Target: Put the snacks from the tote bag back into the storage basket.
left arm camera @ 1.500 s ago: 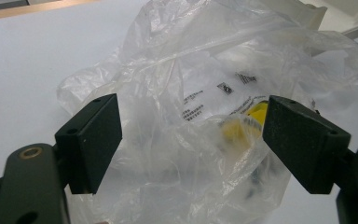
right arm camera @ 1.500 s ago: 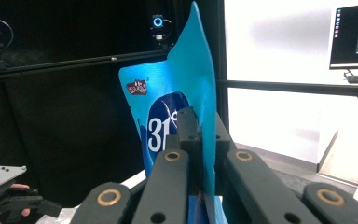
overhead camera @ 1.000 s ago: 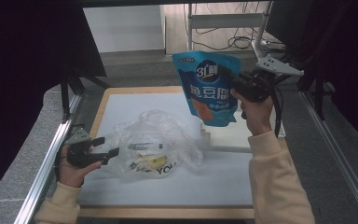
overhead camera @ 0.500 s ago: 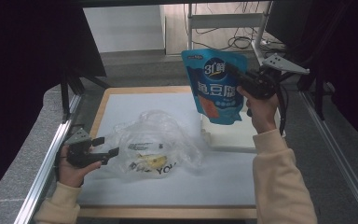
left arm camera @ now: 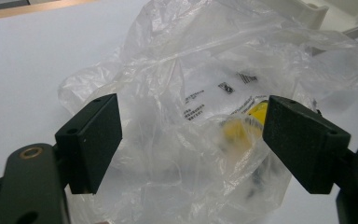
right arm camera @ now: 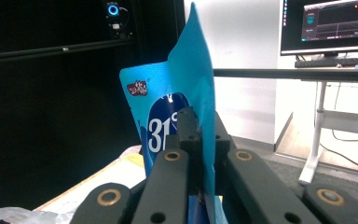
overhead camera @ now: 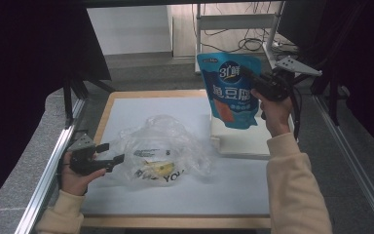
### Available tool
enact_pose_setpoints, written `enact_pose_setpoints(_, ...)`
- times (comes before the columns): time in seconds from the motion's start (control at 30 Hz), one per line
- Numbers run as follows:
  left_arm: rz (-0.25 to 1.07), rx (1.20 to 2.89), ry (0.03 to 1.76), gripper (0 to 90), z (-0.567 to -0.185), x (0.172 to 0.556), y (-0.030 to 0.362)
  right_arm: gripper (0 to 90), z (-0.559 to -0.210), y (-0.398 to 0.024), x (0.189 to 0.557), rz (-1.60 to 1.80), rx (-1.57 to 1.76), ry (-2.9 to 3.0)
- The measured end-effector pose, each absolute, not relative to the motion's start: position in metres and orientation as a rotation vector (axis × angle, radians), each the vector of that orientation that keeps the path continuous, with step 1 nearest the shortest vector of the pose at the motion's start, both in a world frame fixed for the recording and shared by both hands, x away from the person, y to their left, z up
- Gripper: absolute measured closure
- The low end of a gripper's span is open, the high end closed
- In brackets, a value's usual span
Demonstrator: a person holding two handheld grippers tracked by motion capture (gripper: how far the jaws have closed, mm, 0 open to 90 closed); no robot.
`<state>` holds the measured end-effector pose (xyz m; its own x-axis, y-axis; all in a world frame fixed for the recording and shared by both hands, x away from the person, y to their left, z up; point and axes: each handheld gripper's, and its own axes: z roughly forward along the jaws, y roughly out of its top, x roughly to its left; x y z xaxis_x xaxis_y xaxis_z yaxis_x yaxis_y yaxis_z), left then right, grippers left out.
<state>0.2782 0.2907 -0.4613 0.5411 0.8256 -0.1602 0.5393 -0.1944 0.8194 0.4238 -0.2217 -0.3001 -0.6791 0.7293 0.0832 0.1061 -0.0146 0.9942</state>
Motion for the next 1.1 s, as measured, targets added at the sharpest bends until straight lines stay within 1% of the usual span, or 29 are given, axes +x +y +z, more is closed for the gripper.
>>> enact_pose_setpoints(0.57, 0.392, 1.874, 1.127, 20.0, -0.464, 0.280, 0.291, 88.5, -0.336, -0.229, 0.449, 1.709, 0.956, 1.818)
enact_pose_setpoints(1.1, 0.397, 1.869, 1.128, 20.0, -0.463, 0.279, 0.293, 88.5, -0.347, -0.223, 0.459, 1.706, 0.970, 1.833)
